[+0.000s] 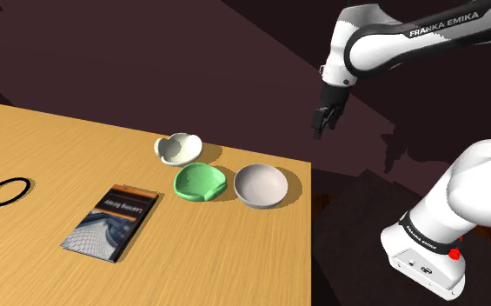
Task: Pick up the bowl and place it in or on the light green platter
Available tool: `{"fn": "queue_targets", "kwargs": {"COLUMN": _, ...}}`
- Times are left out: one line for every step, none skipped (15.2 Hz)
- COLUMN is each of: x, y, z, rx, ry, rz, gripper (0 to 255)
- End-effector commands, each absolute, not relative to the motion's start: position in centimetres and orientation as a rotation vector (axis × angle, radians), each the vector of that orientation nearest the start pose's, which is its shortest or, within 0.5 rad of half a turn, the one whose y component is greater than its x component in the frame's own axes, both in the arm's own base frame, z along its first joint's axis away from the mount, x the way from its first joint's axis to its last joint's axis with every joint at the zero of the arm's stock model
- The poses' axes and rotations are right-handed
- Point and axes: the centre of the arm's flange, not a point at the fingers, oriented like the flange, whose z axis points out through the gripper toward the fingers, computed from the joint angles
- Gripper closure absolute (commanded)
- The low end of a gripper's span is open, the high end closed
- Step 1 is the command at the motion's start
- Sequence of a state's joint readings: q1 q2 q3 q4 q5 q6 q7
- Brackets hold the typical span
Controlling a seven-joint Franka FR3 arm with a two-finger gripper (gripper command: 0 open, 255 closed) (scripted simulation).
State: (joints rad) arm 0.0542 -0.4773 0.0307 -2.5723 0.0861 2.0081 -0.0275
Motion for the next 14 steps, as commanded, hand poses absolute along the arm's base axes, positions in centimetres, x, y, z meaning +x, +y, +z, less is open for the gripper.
{"fn": "queue_targets", "kwargs": {"x": 39.3, "y": 4.7, "z": 39.5, "rx": -3.070, "ry": -0.094, "rz": 0.136, "gripper": 0}}
{"fn": "queue_targets", "kwargs": {"x": 39.9, "y": 5.3, "z": 38.4, "rx": -3.067, "ry": -0.089, "rz": 0.138, "gripper": 0}}
{"fn": "queue_targets", "kwargs": {"x": 40.4, "y": 5.9, "z": 37.4, "rx": -3.064, "ry": -0.084, "rz": 0.139, "gripper": 0}}
{"fn": "queue_targets", "kwargs": {"x": 41.0, "y": 6.4, "z": 36.4, "rx": -3.061, "ry": -0.079, "rz": 0.140, "gripper": 0}}
{"fn": "queue_targets", "kwargs": {"x": 41.6, "y": 7.0, "z": 35.3, "rx": -3.058, "ry": -0.074, "rz": 0.142, "gripper": 0}}
{"fn": "queue_targets", "kwargs": {"x": 42.1, "y": 7.5, "z": 34.3, "rx": -3.054, "ry": -0.069, "rz": 0.143, "gripper": 0}}
{"fn": "queue_targets", "kwargs": {"x": 42.7, "y": 8.1, "z": 33.3, "rx": -3.051, "ry": -0.064, "rz": 0.144, "gripper": 0}}
{"fn": "queue_targets", "kwargs": {"x": 43.3, "y": 8.6, "z": 32.2, "rx": -3.048, "ry": -0.059, "rz": 0.146, "gripper": 0}}
{"fn": "queue_targets", "kwargs": {"x": 43.9, "y": 9.2, "z": 31.2, "rx": -3.045, "ry": -0.055, "rz": 0.147, "gripper": 0}}
{"fn": "queue_targets", "kwargs": {"x": 44.4, "y": 9.8, "z": 30.2, "rx": -3.042, "ry": -0.050, "rz": 0.148, "gripper": 0}}
{"fn": "queue_targets", "kwargs": {"x": 45.0, "y": 10.3, "z": 29.1, "rx": -3.038, "ry": -0.045, "rz": 0.150, "gripper": 0}}
{"fn": "queue_targets", "kwargs": {"x": 45.6, "y": 10.9, "z": 28.1, "rx": -3.035, "ry": -0.040, "rz": 0.151, "gripper": 0}}
{"fn": "queue_targets", "kwargs": {"x": 46.1, "y": 11.5, "z": 27.1, "rx": -3.032, "ry": -0.035, "rz": 0.152, "gripper": 0}}
{"fn": "queue_targets", "kwargs": {"x": 46.1, "y": 11.5, "z": 26.6, "rx": -3.032, "ry": -0.035, "rz": 0.152, "gripper": 0}}
